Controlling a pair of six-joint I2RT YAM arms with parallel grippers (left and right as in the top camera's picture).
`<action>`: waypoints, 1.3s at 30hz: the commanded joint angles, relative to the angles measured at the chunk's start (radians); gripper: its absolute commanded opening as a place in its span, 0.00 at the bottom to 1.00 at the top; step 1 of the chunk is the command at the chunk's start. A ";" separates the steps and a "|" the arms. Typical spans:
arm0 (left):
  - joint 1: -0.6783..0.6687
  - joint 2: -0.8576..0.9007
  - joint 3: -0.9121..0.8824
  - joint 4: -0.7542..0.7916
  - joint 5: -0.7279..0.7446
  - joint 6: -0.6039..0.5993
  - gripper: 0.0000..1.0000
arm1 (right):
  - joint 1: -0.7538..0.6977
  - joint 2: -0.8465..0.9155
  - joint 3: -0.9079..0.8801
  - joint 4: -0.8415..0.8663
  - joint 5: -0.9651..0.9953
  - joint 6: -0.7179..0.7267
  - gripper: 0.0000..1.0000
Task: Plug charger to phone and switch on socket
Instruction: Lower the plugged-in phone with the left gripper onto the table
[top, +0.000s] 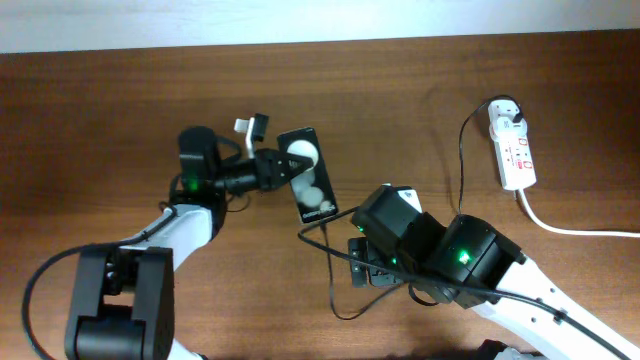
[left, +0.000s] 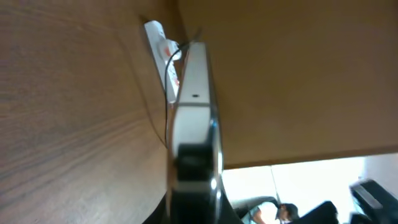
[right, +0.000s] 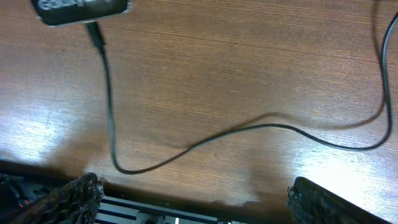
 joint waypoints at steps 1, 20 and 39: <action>-0.075 -0.006 0.030 0.004 -0.157 -0.013 0.00 | -0.003 0.005 0.004 0.000 0.021 0.000 0.99; -0.180 0.039 0.650 -1.089 -0.564 0.586 0.00 | -0.003 0.005 0.004 0.000 0.021 0.000 0.99; -0.180 0.476 0.649 -0.902 -0.325 0.597 0.06 | -0.003 0.005 0.004 0.000 0.021 0.000 0.99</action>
